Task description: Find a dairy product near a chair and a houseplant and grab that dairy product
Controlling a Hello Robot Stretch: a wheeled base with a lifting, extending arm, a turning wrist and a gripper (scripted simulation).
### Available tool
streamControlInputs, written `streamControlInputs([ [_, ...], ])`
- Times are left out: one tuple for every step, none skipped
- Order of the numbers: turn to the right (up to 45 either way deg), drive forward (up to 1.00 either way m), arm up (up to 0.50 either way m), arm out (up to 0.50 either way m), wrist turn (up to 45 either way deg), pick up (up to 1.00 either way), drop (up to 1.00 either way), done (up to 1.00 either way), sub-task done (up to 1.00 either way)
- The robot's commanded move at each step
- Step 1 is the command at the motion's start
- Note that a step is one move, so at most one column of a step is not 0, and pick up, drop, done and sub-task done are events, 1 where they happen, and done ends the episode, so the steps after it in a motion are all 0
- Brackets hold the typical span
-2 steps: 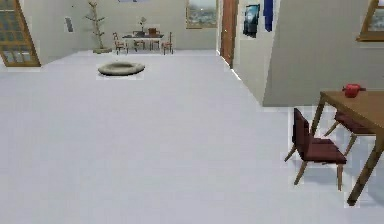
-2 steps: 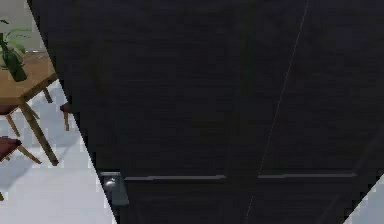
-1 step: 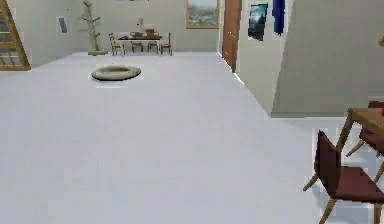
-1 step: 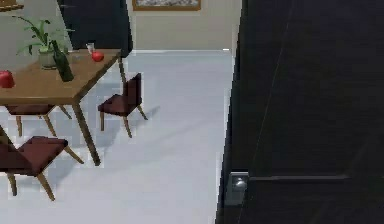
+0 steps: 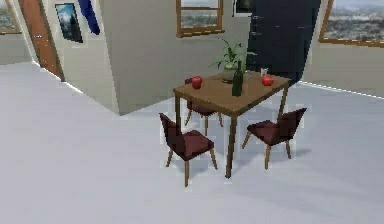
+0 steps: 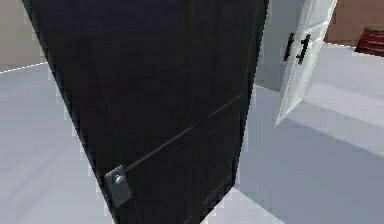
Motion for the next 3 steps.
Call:
streamControlInputs([
  [9.0, 0.00, 0.00, 0.00, 0.0, 0.00, 0.00, 0.00, 0.00],
  [0.0, 0.45, 0.00, 0.00, 0.0, 0.00, 0.00, 0.00, 0.00],
  [45.0, 0.00, 0.00, 0.00, 0.0, 0.00, 0.00, 0.00, 0.00],
])
